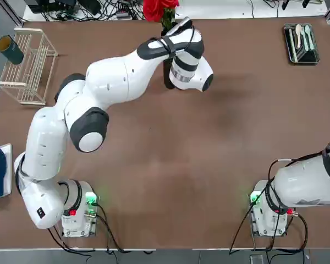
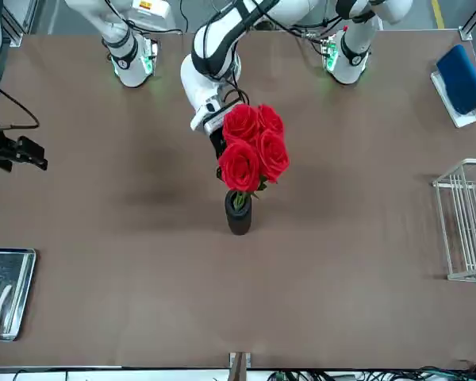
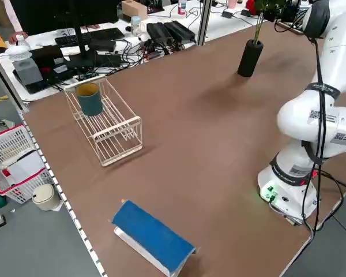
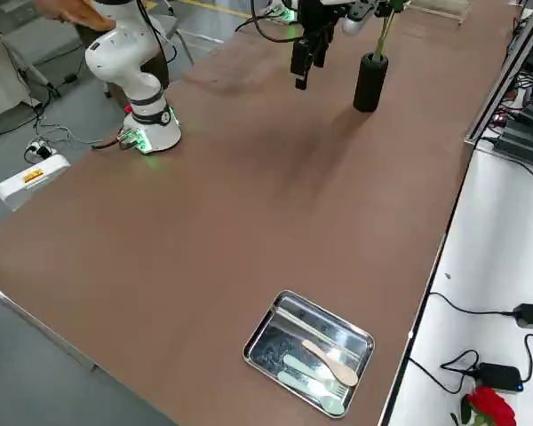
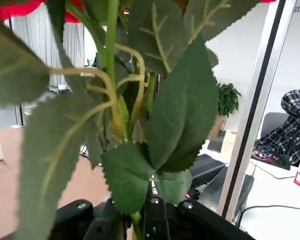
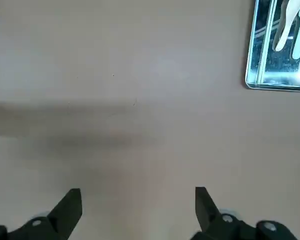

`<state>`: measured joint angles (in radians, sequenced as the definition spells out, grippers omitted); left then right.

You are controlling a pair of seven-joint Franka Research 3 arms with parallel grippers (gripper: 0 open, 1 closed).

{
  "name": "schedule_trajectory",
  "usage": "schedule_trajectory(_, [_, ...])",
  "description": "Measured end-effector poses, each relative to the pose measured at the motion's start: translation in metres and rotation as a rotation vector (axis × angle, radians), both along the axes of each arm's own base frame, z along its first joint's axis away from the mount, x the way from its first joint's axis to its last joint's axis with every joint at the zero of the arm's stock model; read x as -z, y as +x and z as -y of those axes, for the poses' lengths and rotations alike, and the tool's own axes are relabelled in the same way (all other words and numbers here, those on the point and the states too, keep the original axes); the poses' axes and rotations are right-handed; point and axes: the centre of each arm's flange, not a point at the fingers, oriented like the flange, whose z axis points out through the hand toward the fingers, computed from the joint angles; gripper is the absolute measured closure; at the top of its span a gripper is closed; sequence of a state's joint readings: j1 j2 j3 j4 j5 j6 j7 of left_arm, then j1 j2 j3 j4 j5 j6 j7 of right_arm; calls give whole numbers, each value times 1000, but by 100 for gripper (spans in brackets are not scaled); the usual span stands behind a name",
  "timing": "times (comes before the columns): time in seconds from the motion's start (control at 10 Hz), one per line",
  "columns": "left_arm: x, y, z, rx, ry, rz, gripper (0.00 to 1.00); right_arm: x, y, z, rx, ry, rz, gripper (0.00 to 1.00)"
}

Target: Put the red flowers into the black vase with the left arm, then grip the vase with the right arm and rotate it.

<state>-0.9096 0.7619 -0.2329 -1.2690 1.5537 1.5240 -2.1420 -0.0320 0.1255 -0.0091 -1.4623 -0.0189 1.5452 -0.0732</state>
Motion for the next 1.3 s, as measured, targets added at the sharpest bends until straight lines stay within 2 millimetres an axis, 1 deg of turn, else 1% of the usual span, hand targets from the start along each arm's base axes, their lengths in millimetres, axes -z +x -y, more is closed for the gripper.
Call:
schedule_trajectory(0.3, [4, -2, 1, 1, 1, -8, 93, 0, 0, 0, 0, 0, -1, 0])
schedule_trajectory(0.4, [11, -2, 1, 1, 10, -15, 93, 0, 0, 0, 0, 0, -1, 0])
schedule_trajectory(0.7, [48, 0, -1, -4, 49, -42, 93, 0, 0, 0, 0, 0, -1, 0])
schedule_trajectory(0.9, [62, 2, -3, -9, 57, -46, 93, 0, 0, 0, 1, 0, -1, 0])
schedule_trajectory(1.3, [69, 2, -3, -9, 64, -51, 93, 0, 0, 0, 1, 0, -1, 0])
